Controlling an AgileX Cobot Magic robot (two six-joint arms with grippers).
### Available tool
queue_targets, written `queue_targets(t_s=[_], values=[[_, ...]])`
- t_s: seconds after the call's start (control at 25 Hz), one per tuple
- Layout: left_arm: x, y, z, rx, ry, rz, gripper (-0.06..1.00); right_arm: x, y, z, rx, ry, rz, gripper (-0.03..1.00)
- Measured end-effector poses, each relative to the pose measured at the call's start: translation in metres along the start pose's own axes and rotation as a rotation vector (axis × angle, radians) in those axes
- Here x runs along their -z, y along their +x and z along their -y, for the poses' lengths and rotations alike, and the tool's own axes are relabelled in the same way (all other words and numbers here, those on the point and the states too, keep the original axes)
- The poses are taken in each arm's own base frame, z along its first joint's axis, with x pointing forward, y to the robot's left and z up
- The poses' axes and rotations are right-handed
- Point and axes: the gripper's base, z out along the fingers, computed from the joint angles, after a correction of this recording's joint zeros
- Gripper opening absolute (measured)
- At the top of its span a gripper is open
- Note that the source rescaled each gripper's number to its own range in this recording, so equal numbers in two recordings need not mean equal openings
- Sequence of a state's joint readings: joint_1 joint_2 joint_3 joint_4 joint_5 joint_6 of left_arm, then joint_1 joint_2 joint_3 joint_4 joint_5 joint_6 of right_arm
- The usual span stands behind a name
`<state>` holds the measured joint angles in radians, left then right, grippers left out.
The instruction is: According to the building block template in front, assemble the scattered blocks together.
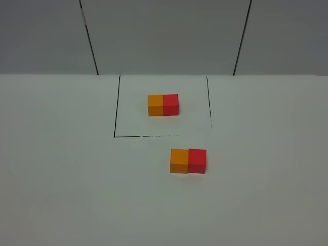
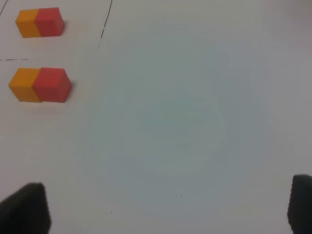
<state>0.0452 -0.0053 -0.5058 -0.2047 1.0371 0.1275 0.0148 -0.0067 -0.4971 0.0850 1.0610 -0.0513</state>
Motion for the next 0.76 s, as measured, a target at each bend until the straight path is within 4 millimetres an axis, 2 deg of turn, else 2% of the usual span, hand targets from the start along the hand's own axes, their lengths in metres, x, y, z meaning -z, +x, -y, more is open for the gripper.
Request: queue_targets(t_s=[0.76], values=[[0.0,0.0,0.0,0.0,0.0,0.0,0.65,0.0,0.0,0.0,0.0,0.0,0.0,0.89]])
